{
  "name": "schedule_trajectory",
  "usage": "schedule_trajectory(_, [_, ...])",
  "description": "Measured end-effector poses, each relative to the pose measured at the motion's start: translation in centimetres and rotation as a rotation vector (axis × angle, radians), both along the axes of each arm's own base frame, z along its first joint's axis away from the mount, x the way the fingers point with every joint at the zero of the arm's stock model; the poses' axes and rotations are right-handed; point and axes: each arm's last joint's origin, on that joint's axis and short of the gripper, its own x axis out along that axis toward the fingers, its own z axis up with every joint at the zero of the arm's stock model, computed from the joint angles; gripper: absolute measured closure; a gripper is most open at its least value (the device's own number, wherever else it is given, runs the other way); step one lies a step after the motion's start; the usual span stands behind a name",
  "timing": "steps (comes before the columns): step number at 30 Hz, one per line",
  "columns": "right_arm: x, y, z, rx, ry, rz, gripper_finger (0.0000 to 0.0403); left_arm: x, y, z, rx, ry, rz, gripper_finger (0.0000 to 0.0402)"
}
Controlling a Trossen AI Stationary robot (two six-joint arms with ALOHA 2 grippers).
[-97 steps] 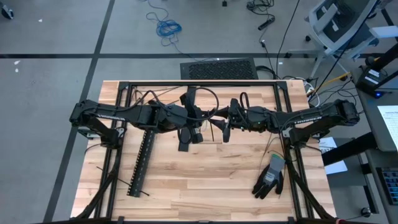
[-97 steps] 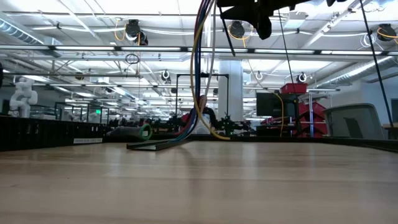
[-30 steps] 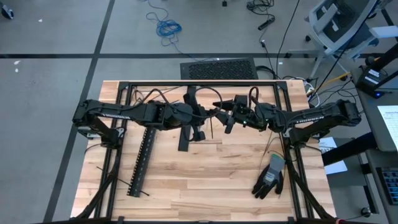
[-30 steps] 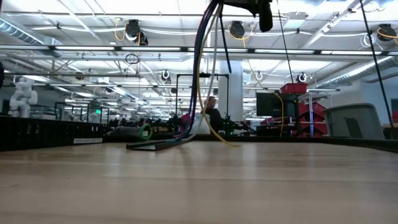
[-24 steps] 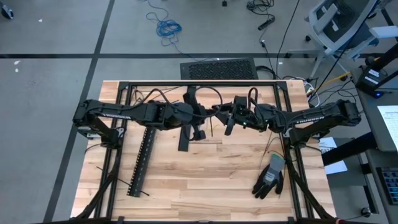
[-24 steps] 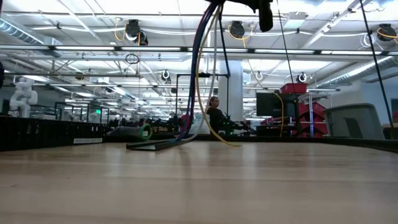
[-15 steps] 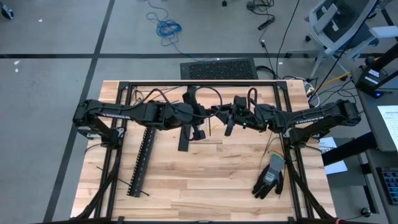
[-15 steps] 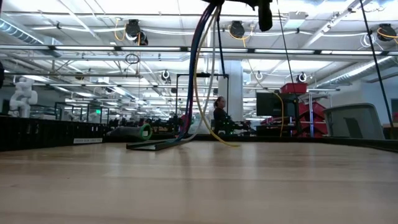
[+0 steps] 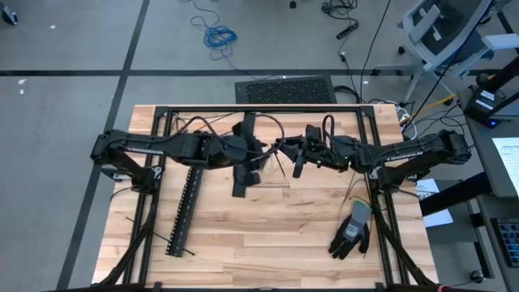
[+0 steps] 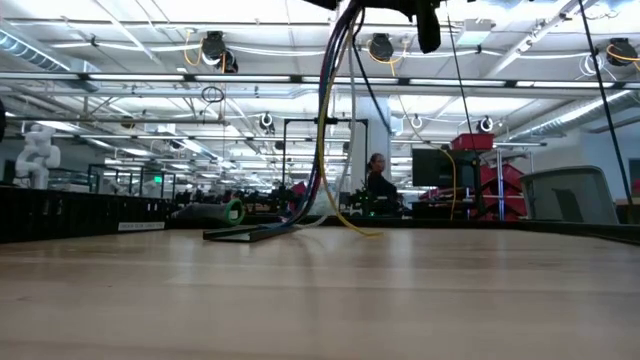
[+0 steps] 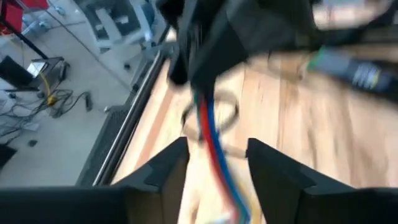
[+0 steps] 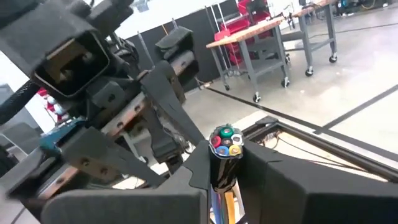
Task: Ziptie cables
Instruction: Wrap the cable wires with a black zip tie
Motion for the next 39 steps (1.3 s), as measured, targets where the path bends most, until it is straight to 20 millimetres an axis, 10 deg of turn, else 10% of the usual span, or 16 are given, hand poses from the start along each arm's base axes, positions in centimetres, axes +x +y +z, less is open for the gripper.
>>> schedule_trajectory(15, [-2.2,0.1,-6.1,0.019,0.684,0.047,0.0379,-6.4,0.5,0.5,-0.018,0.25,0.175,0.0205])
schedule_trajectory(28, [5.9,0.2,-0.9,0.222,-0.174,0.281,0.0379,-9.9,0.5,2.8,0.113,0.196,0.191,0.0206])
schedule_trajectory(33, [9.9,1.2,1.2,0.194,-0.158,0.507,0.0379,-13.3,1.0,4.9,0.129,0.087,0.245,0.0206])
schedule_trajectory(39, [9.5,0.2,-0.7,0.192,0.172,0.4,0.0379,-15.3,1.4,6.0,0.102,-0.004,0.303,0.0206])
